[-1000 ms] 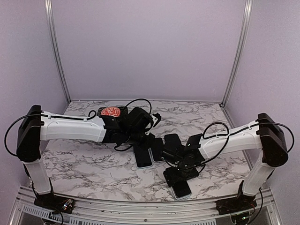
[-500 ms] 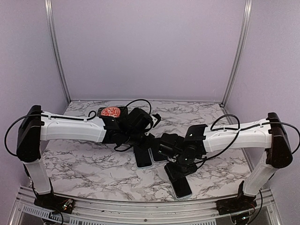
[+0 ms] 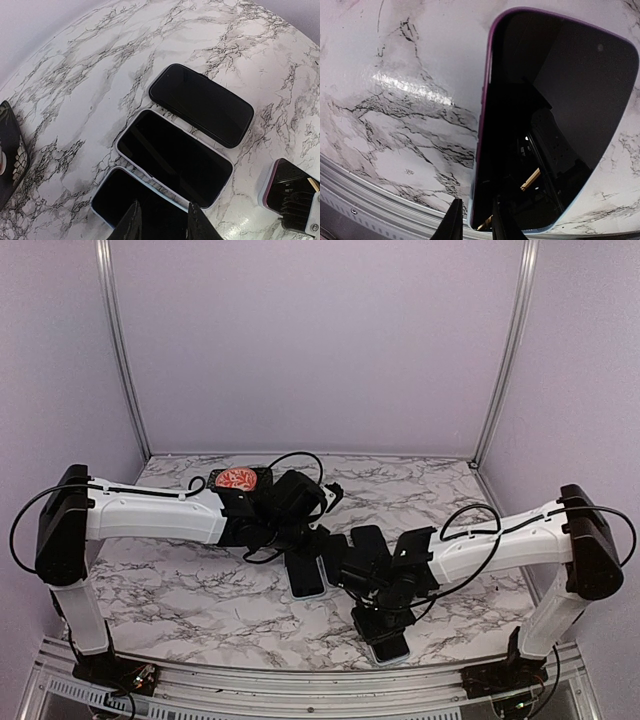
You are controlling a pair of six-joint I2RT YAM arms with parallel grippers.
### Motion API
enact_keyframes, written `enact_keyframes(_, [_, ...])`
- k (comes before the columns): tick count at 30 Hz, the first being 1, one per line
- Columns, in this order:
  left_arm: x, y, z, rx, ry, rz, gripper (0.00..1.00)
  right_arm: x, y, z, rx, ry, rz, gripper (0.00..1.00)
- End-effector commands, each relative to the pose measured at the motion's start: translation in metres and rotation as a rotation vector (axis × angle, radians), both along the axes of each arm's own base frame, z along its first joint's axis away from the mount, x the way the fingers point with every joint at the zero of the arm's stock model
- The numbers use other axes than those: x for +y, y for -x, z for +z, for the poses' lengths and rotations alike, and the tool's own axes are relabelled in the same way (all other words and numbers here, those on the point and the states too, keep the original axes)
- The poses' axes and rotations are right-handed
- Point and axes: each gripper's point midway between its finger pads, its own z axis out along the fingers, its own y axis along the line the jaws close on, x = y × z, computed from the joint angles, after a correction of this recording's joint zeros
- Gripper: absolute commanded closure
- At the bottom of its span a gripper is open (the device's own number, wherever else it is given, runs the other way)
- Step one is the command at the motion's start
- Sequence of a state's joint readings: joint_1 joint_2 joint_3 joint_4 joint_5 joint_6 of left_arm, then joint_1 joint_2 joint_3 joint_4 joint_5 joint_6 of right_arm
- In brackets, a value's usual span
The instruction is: Put the phone into the phone case
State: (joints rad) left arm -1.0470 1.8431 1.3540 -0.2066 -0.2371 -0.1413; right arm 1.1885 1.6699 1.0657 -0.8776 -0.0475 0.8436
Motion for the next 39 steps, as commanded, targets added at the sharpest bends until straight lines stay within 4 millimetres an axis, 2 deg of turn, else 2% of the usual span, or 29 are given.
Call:
enact_keyframes(1, [0.001,-0.004,-0.002,-0.018,-0.007,0.004,0.67,0.008,0.000,-0.006,0.007,-0.018,-0.023,0.83])
enact_keyframes(8, [0.001,-0.004,-0.003,-0.020,-0.010,0.003,0.67,-0.025,0.011,-0.027,0.034,0.119,-0.054,0.97])
enact_keyframes(15, [0.002,-0.005,-0.004,-0.028,-0.022,0.004,0.67,-0.033,0.027,-0.048,0.085,0.145,-0.047,0.98])
enact_keyframes(18, [0.002,-0.006,-0.005,-0.028,-0.023,0.006,0.67,-0.037,0.022,-0.040,0.057,0.174,-0.048,0.99])
enact_keyframes(19, [0.002,-0.006,-0.005,-0.027,-0.024,0.005,0.67,-0.037,0.012,-0.030,0.006,0.180,-0.048,0.95])
enact_keyframes(22, [0.001,-0.006,-0.004,-0.028,-0.019,0.005,0.67,-0.029,-0.017,0.008,-0.121,0.150,-0.076,0.67])
enact_keyframes(24, [0.002,-0.006,-0.002,-0.031,-0.018,0.006,0.67,-0.027,-0.028,0.025,-0.160,0.103,-0.109,0.31])
enact_keyframes(26, [0.003,-0.006,-0.001,-0.036,-0.019,0.007,0.67,-0.036,-0.032,0.027,-0.158,0.085,-0.142,0.03])
enact_keyframes(30, [0.003,-0.006,0.000,-0.038,-0.019,0.009,0.67,-0.049,-0.032,0.016,-0.131,0.076,-0.183,0.01])
enact_keyframes(35, [0.002,-0.006,0.000,-0.035,-0.016,0.006,0.67,-0.032,-0.022,0.002,-0.064,-0.013,-0.146,0.01])
enact_keyframes(39, [0.003,-0.006,-0.002,-0.033,-0.019,0.006,0.67,-0.032,-0.013,-0.012,-0.005,0.002,-0.126,0.01])
